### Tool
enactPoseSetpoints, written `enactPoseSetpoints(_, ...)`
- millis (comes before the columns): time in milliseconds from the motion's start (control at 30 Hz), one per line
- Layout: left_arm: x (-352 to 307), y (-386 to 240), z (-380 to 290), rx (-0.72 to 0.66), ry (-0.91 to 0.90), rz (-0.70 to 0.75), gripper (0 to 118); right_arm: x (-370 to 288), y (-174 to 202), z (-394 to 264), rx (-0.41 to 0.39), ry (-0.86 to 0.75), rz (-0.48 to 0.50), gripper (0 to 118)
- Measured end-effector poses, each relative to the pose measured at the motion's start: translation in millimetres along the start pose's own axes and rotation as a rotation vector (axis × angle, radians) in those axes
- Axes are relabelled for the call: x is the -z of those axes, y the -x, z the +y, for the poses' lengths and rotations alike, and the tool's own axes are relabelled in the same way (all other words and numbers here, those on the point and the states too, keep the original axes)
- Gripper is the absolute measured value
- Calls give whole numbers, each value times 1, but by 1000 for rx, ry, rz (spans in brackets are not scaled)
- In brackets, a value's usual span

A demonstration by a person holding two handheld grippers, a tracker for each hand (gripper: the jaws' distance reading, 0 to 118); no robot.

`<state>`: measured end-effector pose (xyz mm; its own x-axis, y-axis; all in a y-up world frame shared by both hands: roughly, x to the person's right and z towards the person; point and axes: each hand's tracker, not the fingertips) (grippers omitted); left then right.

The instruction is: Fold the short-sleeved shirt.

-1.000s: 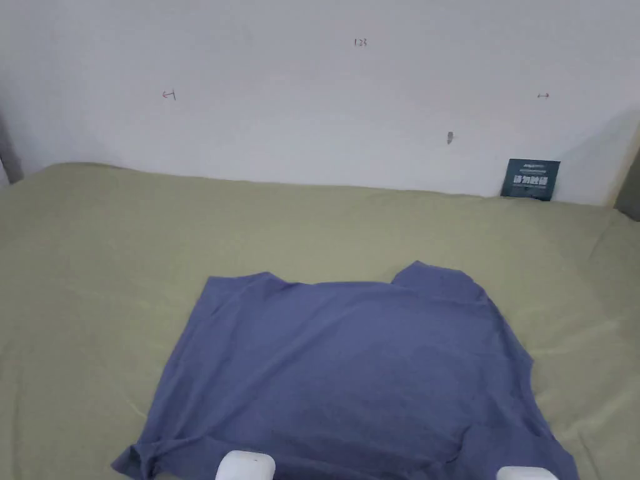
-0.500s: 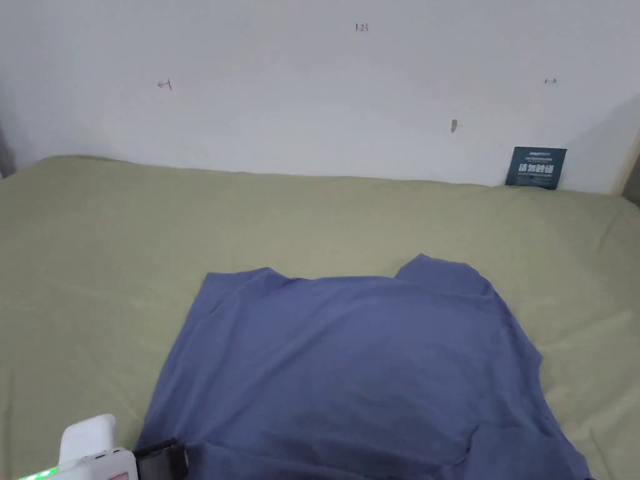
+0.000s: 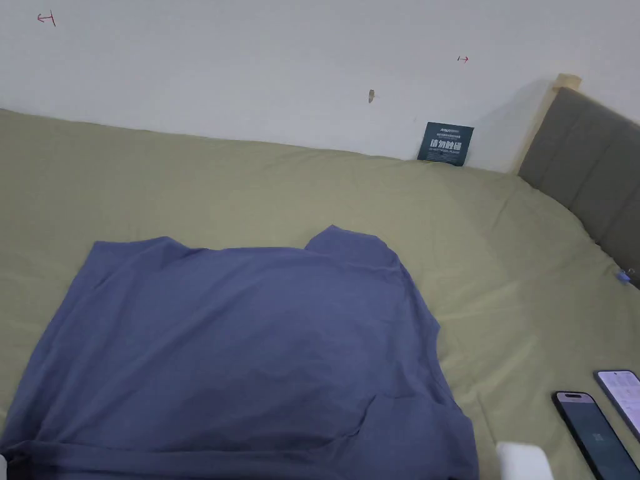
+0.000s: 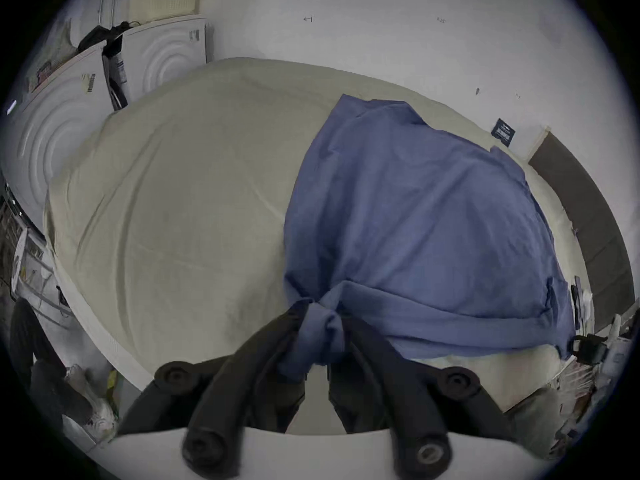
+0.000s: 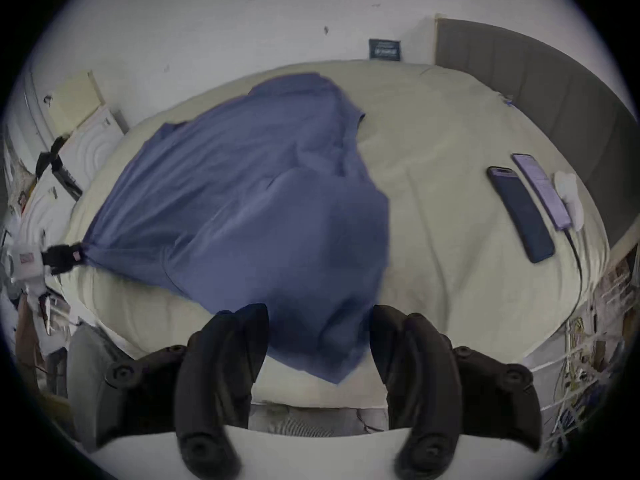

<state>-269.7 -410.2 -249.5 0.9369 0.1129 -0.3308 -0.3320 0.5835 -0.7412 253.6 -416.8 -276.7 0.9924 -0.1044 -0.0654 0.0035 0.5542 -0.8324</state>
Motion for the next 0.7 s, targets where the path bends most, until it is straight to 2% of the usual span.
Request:
enactPoseSetpoints(133, -2, -1, 0, 22, -5, -1, 9, 16, 6, -3, 6, 56, -6, 63)
enactPoseSetpoints(167, -3, -1, 0, 18, 2, -6, 9, 12, 7, -4, -1, 40, -21, 54)
enactPoseSetpoints(200, -2, 0, 1, 19, 1, -8, 9, 7, 7, -4, -17, 25, -28, 8)
enactPoseSetpoints(233, -4, 0, 2, 23, -4, -13, 9, 4, 6, -4, -22, -2, -25, 4)
enactPoseSetpoints(300, -7, -1, 2, 28, -12, -17, 9, -6, 2, -5, 35, -36, 9, 4)
enactPoseSetpoints(333, -4, 2, 3, 33, -10, -22, 9, -10, 2, -5, 39, -45, 12, 4)
enactPoseSetpoints(433, -13, 2, 6, 48, -27, -31, 9, -27, 9, -3, -17, -105, -19, 4)
enactPoseSetpoints(600, -24, 0, 19, 80, -51, -37, 9, -43, 13, 15, -25, -121, -14, 4)
enactPoseSetpoints(700, -31, -5, 37, 117, -62, -40, 9, -48, 16, 40, -68, -130, -24, 4)
